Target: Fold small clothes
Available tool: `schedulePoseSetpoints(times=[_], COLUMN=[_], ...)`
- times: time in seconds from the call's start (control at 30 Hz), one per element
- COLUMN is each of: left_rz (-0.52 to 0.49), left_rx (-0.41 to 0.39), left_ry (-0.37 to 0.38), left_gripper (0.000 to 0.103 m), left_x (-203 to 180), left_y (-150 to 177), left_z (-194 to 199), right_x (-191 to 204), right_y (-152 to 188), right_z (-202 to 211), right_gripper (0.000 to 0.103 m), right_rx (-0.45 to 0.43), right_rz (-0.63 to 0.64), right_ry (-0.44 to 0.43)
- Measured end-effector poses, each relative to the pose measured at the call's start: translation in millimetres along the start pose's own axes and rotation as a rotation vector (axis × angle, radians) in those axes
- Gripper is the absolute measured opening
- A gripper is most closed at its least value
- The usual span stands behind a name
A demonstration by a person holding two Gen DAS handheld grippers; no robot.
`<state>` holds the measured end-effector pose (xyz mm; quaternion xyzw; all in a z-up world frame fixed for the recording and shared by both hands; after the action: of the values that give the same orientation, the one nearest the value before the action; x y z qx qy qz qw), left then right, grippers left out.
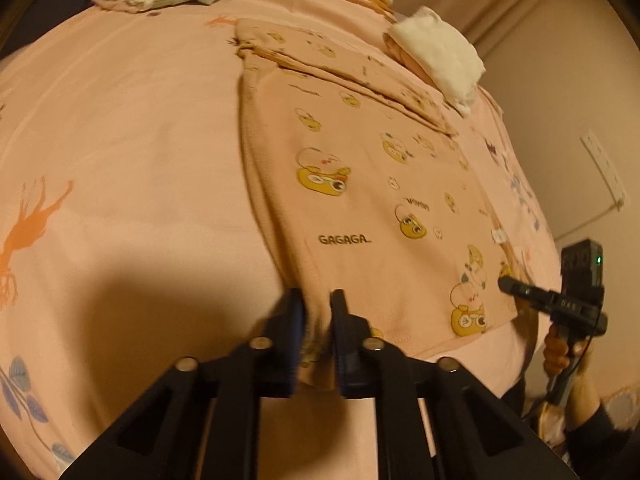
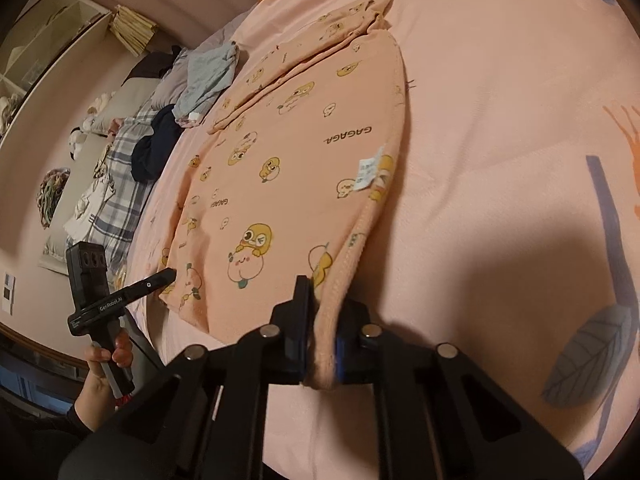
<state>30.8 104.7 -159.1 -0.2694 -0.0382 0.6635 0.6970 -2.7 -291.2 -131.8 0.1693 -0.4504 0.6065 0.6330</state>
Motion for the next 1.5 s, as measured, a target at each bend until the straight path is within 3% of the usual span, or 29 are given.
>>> schedulePoseSetpoints(times=[0.33,0.67,1.3,1.5], left_rz=[0.021,0.095,0.017,-0.019], left_rx=[-0.065,-0.16,-0.246,-0.253], left_ry=[0.063,0.196,0.179,0.178], left_gripper=[0.005,0.003,0.001,0.001], left_x=[2,3,-11,-19], left_y=[-9,-31,-23,-10], left_z=[27,52,92,111], right_x=[23,47,74,86], right_y=[-11,-24,-16,-11], right_z=[21,35,54,78], right_gripper=[0.008,0.007,0.005,0.005], right_rx=[-0.081,-0.166,-0.206,-0.215], right_rz=[0.034,0.076,0.198,0.241], right_ry=[-0.137,-0.234,-0.267,-0.279])
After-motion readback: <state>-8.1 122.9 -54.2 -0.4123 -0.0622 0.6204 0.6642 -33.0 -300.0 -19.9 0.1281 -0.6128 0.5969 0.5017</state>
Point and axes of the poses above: each gripper's, at about its wrist camera, not at the fingertips, and z roughly against the way its jaws point, x to its left, y to its underside, the point moved 1 cm from there along -z, roughly the way its jaws point, and after that the axes turned 11 degrees about -y, right-handed, at the moved point
